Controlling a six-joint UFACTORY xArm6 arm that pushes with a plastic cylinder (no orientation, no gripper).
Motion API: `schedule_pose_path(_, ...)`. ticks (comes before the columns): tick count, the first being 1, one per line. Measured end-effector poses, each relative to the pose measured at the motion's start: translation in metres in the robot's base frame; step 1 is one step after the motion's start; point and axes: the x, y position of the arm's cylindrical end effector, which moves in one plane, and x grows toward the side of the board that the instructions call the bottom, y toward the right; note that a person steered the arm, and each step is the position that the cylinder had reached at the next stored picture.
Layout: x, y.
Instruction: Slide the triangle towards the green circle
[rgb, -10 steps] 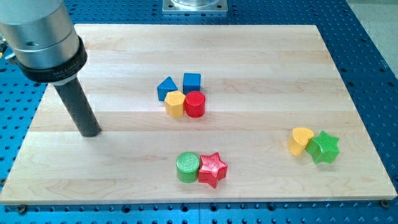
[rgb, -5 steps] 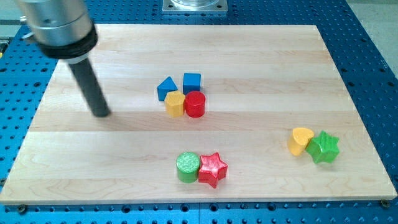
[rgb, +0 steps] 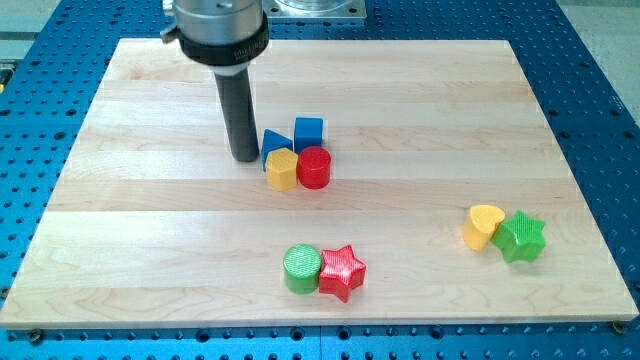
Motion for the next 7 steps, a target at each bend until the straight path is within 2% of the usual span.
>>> schedule_pose_path(2, -0.014, 0.071)
schedule_pose_path(4, 0.027, 0.07)
schedule_pose_path(7, 0.045, 0.049)
